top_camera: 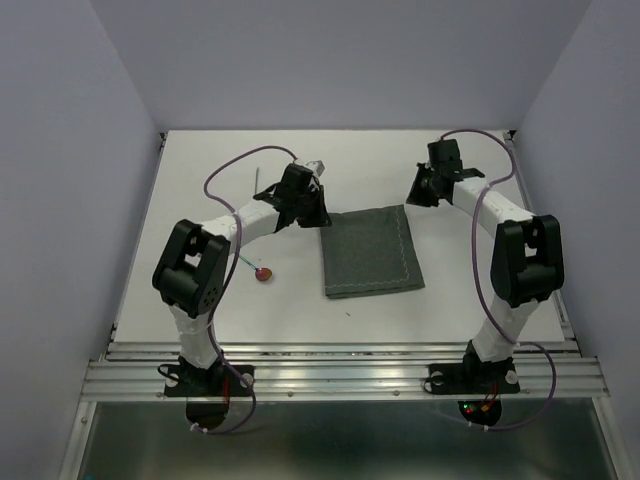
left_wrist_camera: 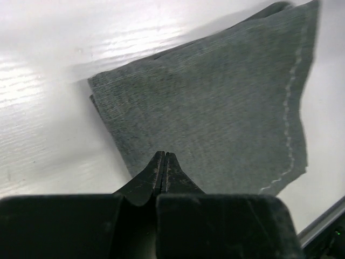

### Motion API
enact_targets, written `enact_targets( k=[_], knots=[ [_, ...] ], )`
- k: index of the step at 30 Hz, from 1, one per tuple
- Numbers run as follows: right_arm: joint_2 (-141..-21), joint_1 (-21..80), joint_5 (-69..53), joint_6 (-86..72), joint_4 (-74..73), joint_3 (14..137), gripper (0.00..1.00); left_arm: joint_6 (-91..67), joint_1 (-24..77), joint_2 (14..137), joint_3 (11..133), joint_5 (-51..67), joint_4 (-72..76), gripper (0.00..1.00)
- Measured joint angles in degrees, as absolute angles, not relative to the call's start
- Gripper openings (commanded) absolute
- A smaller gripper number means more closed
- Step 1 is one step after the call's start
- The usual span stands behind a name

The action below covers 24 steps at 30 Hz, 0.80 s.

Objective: Fold the napkin into a case and place the utensils inside
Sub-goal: Pick up the lower triangle-folded napkin from the center of the board.

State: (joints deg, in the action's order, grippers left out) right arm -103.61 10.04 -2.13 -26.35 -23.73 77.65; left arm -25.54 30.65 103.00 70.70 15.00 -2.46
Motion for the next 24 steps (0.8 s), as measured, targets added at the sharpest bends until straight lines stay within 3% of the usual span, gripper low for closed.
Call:
enact_targets(
  k=[17, 24],
  knots=[
    [-120.88, 10.04, -5.34, -26.85, -24.6, 88.01, 0.06, -24.23, 27.22, 115.35, 75.37, 14.74, -4.34, 0.0],
    [-120.68, 9.82, -4.91, -27.03, -24.01, 87.88, 0.07, -23.07, 27.14, 115.57, 76.01, 14.94, -4.73, 0.0]
  ],
)
